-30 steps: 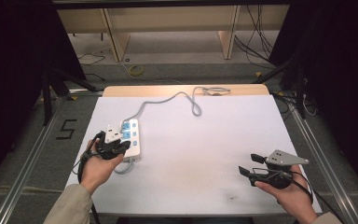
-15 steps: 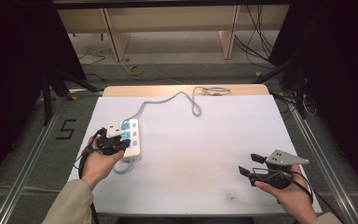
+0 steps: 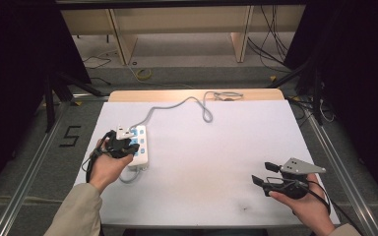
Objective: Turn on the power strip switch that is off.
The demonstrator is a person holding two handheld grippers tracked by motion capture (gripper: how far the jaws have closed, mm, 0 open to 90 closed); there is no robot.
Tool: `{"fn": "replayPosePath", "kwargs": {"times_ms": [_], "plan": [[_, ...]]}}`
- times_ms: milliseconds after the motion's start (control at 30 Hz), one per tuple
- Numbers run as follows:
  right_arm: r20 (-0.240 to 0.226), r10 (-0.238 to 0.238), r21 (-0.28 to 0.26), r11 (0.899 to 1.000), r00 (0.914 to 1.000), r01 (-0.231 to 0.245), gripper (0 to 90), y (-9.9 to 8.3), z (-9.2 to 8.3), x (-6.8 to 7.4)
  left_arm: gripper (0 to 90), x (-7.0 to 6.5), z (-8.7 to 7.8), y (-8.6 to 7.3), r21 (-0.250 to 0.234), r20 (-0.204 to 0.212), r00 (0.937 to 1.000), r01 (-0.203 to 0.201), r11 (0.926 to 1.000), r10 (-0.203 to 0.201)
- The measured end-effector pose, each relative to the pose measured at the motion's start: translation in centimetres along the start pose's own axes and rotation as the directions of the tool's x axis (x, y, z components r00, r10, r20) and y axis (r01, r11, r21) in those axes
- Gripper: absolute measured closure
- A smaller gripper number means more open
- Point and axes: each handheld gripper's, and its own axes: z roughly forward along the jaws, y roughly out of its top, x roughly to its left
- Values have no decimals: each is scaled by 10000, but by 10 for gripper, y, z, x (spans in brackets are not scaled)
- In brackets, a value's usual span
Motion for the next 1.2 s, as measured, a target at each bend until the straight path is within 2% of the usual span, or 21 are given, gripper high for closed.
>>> {"fn": "replayPosePath", "kwargs": {"times_ms": [567, 1200], "plan": [[47, 13, 16, 10000, 10000, -13, 304, -1, -1, 0, 900, 0, 9, 11, 346, 27, 10000, -26, 9994, 25], [99, 10, 64, 10000, 10000, -11, 303, -2, -3, 0, 900, 4, 21, 21, 960, 75, 10000, -5, 9954, -2]]}}
